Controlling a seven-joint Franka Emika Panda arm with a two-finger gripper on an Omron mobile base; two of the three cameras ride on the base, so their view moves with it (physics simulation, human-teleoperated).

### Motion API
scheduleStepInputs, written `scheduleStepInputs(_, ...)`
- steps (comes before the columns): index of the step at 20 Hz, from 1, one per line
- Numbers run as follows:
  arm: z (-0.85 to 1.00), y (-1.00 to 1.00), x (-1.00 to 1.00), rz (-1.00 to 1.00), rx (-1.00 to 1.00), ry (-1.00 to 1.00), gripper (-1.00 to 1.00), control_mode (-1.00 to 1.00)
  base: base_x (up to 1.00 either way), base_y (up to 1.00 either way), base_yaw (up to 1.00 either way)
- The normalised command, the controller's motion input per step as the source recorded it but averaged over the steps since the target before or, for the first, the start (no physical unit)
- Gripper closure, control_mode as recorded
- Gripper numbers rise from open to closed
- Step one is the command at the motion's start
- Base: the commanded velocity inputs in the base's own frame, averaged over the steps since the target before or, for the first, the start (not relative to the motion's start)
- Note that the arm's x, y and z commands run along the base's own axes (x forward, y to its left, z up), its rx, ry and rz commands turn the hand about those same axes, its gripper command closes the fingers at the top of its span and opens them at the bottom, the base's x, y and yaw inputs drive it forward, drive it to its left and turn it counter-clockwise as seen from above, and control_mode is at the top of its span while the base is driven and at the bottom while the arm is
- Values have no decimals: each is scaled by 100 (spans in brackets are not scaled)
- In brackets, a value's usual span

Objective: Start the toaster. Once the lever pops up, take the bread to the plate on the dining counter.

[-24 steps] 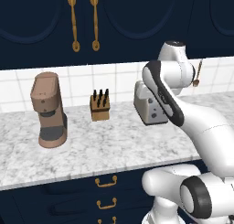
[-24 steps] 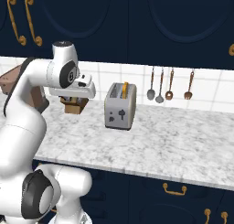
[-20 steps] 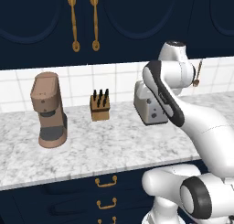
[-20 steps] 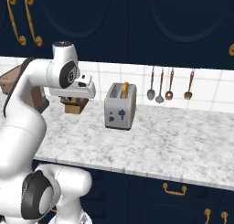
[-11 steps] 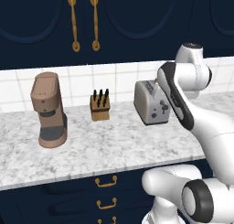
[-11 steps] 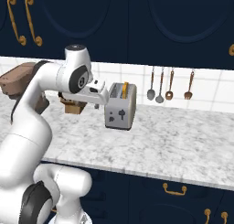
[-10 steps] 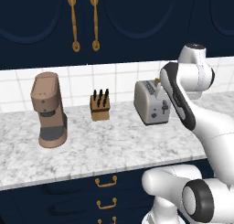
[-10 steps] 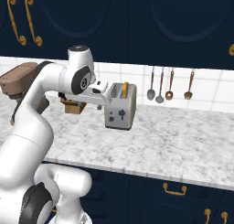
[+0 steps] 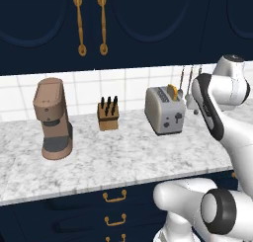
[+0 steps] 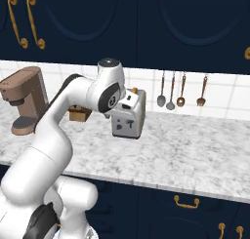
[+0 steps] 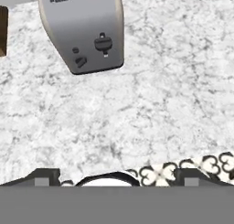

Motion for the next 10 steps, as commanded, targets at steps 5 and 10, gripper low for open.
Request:
scheduleStepInputs(5,-56,37,9,18,0,-27,-100,-100,0,0,0)
scheduleStepInputs(10,-22,9,19,14,-4,-17,-100,-100,0,0,0)
